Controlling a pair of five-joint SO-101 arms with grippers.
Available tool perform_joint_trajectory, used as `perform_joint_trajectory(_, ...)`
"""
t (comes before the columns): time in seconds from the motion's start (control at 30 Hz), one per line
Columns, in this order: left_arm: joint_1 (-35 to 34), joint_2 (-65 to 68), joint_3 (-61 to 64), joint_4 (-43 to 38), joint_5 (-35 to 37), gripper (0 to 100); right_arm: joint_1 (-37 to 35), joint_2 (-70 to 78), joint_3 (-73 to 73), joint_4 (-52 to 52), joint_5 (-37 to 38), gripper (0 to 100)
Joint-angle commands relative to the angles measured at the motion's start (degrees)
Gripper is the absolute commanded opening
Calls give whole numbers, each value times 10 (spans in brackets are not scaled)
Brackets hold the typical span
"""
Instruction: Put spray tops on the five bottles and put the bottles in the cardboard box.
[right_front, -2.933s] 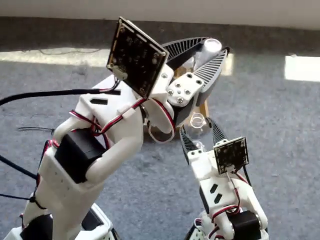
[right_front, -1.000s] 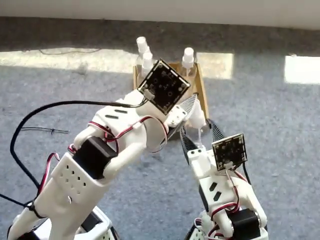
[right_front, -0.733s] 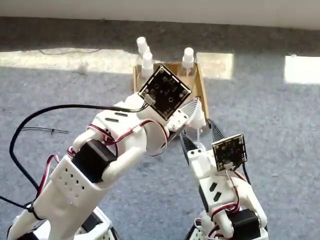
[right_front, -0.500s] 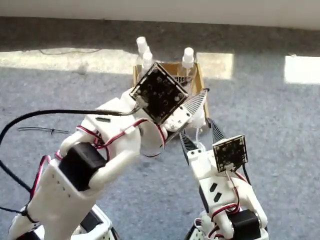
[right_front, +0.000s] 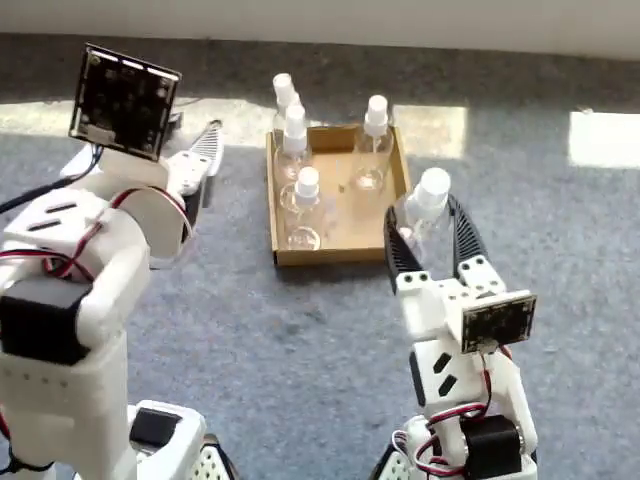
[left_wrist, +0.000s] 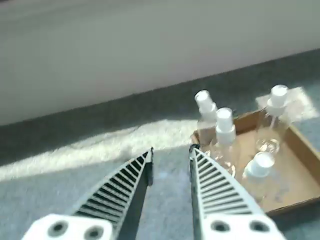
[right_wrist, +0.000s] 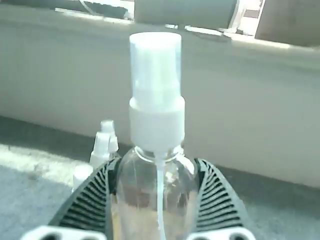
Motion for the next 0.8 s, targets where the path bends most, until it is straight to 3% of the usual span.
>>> perform_joint_trajectory(0.0,-114,-6,140,-1,0,126,13,102,-15,-69,-7,5)
perform_joint_trajectory(0.23,-136,-6,422,-233,1,125,13,344,-98,-192,-36,5)
perform_joint_trajectory(0.33,-137,-6,483,-322,39,123,13,434,-127,-263,-37,5)
perform_joint_trajectory(0.63,-136,-1,525,-364,58,123,12,599,-138,-352,-6,5)
perform_joint_trajectory(0.77,-136,-1,542,-383,58,123,12,605,-132,-467,-60,5)
